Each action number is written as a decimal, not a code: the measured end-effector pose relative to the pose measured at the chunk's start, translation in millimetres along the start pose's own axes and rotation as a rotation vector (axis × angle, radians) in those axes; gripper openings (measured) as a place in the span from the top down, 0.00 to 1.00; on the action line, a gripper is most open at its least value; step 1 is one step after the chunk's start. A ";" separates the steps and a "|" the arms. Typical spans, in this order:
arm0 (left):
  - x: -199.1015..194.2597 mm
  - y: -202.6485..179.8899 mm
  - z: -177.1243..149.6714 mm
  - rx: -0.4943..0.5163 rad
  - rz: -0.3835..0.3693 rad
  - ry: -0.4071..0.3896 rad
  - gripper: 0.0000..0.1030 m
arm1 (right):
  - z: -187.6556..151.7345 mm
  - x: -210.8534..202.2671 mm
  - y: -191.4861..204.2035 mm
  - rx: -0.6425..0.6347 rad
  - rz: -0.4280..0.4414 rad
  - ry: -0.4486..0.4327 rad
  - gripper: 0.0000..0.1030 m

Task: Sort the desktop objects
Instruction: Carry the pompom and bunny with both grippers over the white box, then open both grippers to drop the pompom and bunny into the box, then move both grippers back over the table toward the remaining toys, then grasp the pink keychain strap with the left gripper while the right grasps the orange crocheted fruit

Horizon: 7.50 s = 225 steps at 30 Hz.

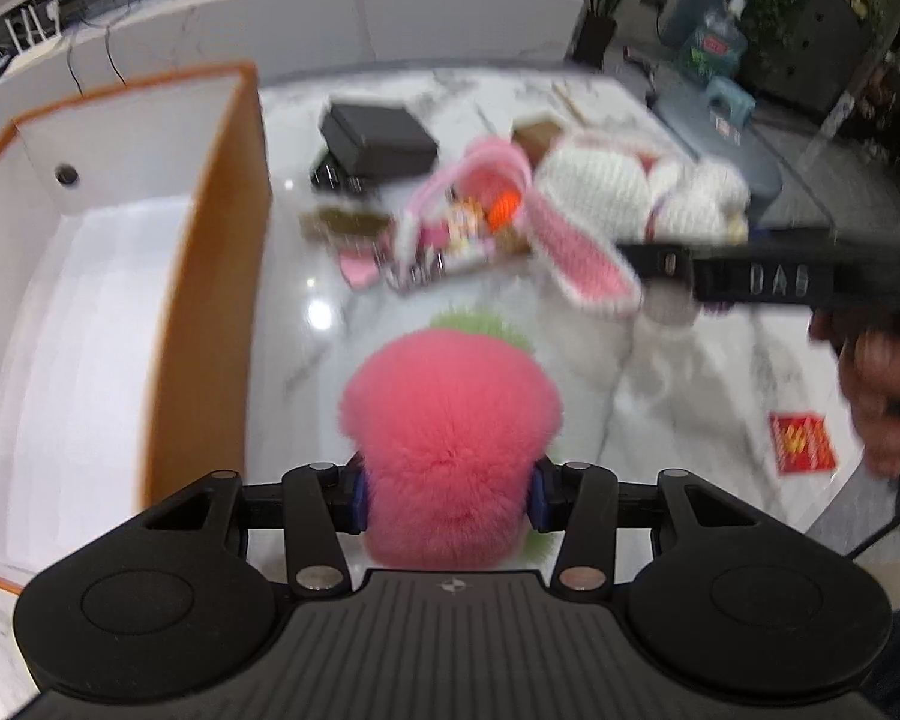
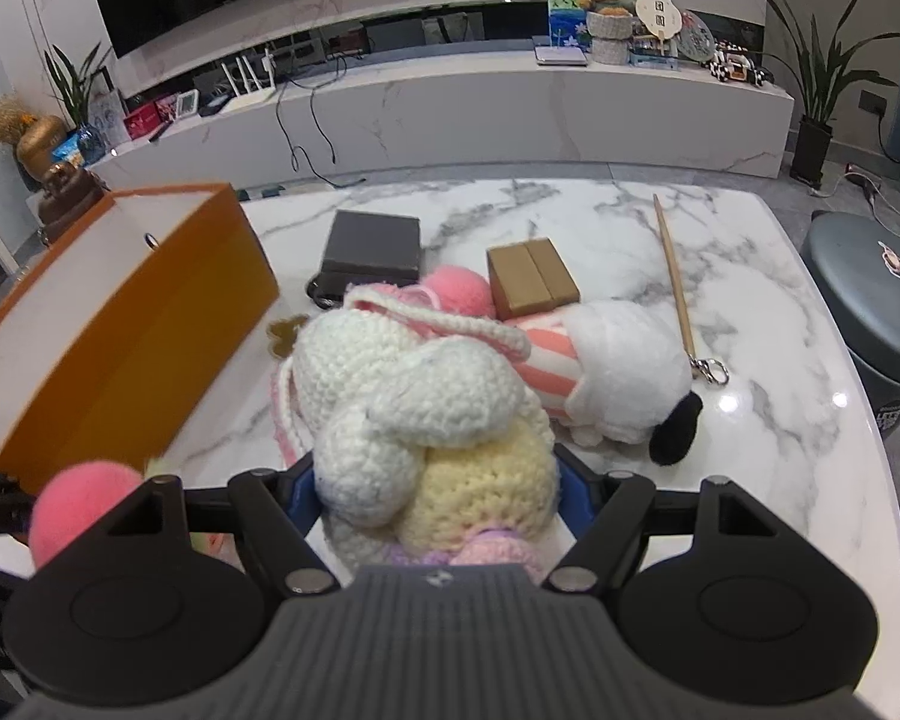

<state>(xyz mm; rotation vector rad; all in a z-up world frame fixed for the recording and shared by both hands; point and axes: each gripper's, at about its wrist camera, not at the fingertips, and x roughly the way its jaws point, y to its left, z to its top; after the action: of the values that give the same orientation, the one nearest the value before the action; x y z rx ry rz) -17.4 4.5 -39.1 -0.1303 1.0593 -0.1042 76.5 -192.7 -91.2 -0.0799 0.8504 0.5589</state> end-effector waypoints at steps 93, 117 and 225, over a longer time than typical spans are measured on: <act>-58.7 193.9 -2.3 -0.267 0.357 -0.015 0.25 | -2.5 32.3 264.1 -0.616 0.221 0.047 0.07; -61.2 151.2 14.5 -0.219 0.312 -0.093 0.25 | 11.2 -5.8 178.7 -0.424 0.149 -0.033 0.07; 49.0 16.7 83.5 -0.007 -0.008 -0.218 0.90 | 1.3 40.3 -4.9 -0.496 -0.023 -0.200 0.12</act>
<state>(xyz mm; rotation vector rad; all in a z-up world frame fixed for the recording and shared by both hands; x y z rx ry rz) 79.7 18.5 -43.7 -0.1489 0.8417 -0.0912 101.0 -178.9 -120.5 -0.4778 0.5017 0.7343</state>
